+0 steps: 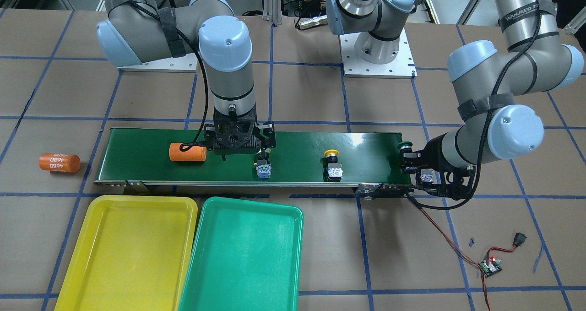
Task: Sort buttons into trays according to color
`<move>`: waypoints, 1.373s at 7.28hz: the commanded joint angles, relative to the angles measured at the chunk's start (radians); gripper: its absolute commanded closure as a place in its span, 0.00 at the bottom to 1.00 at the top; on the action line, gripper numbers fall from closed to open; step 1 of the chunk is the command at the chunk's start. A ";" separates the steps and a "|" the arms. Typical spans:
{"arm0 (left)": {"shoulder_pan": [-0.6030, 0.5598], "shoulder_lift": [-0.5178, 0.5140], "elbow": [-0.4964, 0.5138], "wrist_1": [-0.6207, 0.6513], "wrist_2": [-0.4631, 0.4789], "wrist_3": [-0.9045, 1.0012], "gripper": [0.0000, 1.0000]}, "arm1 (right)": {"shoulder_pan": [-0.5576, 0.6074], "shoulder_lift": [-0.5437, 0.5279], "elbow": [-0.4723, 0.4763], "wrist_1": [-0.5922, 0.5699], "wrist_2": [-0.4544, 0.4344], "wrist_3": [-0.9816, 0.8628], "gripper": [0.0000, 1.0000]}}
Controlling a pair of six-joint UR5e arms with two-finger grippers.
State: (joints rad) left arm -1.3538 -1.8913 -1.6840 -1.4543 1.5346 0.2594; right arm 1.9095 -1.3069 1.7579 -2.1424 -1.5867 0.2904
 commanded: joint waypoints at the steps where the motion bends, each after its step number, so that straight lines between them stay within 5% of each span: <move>1: -0.010 -0.008 -0.006 0.009 -0.002 -0.015 1.00 | 0.013 0.034 0.000 -0.001 0.001 0.003 0.09; 2: -0.011 -0.012 -0.008 0.009 -0.030 -0.015 0.83 | 0.013 0.047 0.002 -0.005 0.001 0.003 0.10; 4: -0.011 -0.009 -0.023 0.009 -0.047 -0.022 0.03 | 0.013 0.061 0.003 -0.004 0.001 -0.001 0.11; 6: -0.011 0.017 -0.004 0.009 -0.044 -0.020 0.00 | 0.013 0.095 0.003 -0.005 0.002 -0.001 0.12; 8: 0.022 0.031 0.074 0.009 -0.034 0.000 0.00 | 0.013 0.135 0.003 -0.005 0.001 -0.002 0.28; 10: 0.124 -0.008 0.084 0.090 0.021 0.198 0.00 | 0.013 0.129 -0.011 -0.004 0.001 -0.013 0.87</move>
State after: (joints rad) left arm -1.2931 -1.8800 -1.6009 -1.4242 1.5245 0.3323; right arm 1.9221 -1.1751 1.7553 -2.1479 -1.5866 0.2820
